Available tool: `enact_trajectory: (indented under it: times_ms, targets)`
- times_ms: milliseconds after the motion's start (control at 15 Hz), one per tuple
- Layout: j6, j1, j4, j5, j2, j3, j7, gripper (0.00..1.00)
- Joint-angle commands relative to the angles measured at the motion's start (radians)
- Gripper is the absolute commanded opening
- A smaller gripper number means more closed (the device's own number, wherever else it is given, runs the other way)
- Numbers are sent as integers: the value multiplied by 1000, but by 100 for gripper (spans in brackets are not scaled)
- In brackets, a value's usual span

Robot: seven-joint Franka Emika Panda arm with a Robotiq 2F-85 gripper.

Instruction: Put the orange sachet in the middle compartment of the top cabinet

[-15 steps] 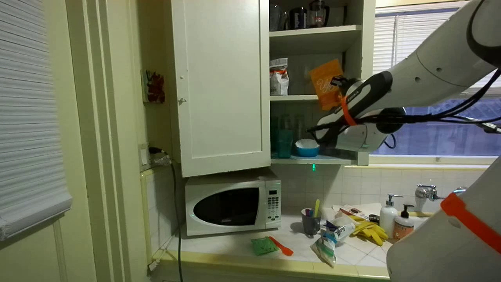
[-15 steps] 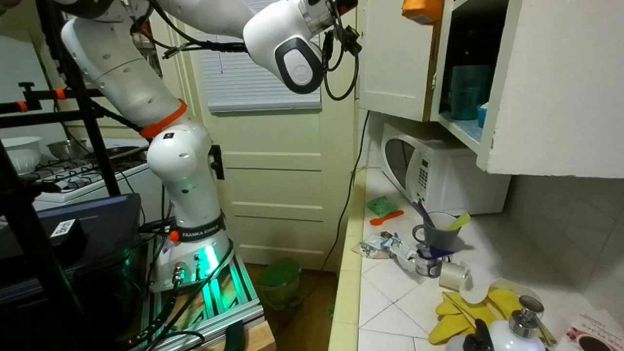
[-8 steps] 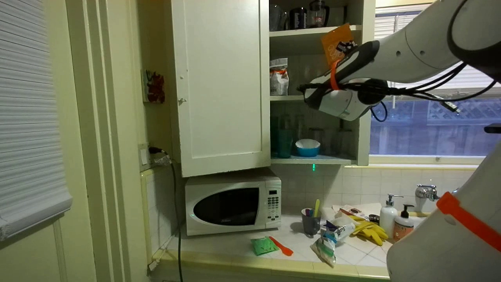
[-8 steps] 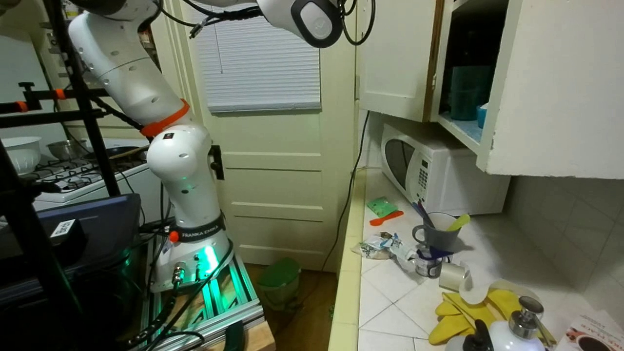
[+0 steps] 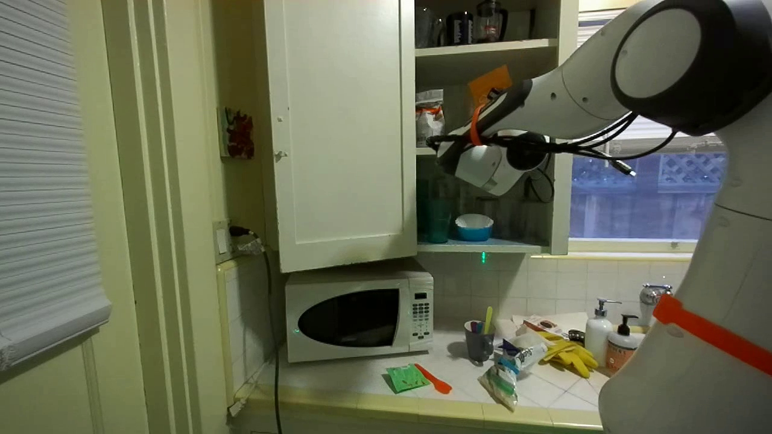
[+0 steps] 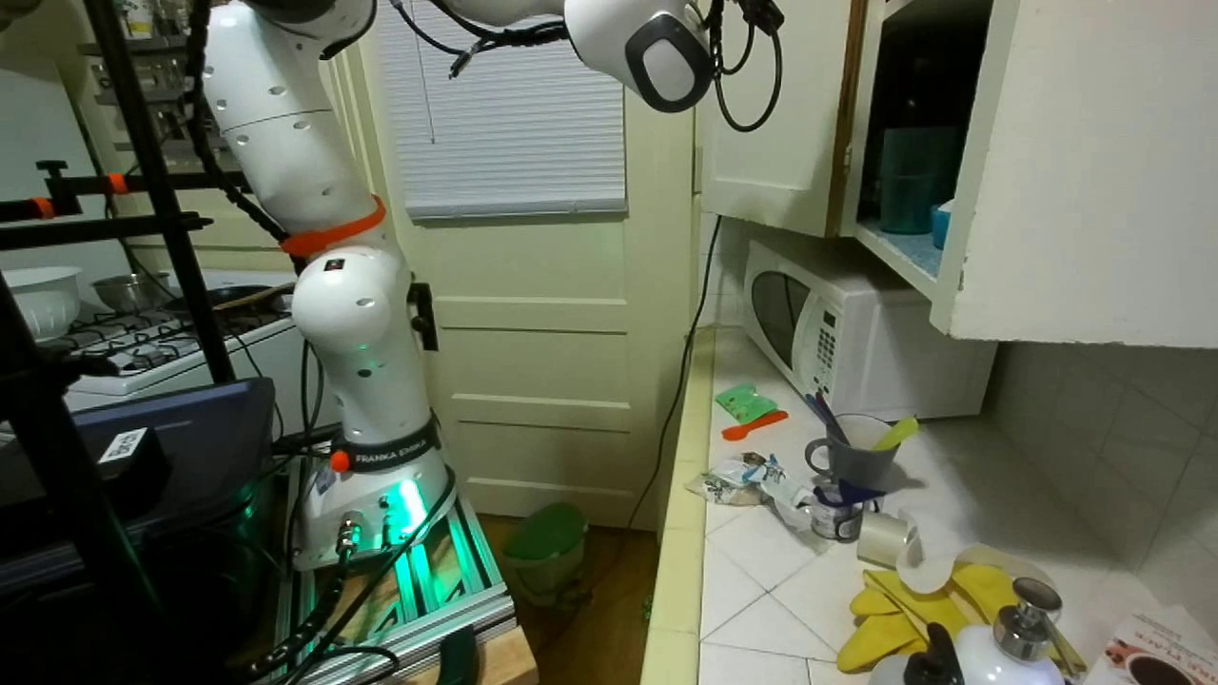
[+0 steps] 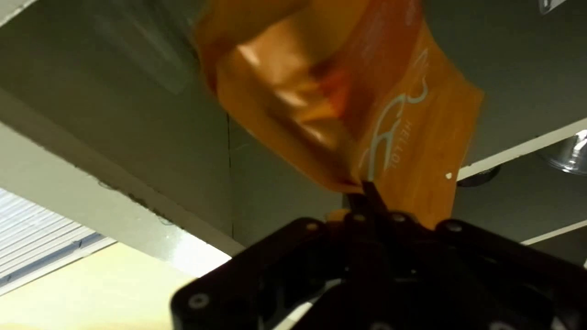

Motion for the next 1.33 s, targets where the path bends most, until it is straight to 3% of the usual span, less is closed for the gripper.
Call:
enact_trajectory:
  times_ms: [0, 800, 1267]
  targets:
    - [-2, 24, 95, 39, 55, -15, 26, 0]
    - [-183, 48, 185, 71, 112, -36, 260, 0]
    - [-234, 44, 243, -33, 185, -55, 370, 0]
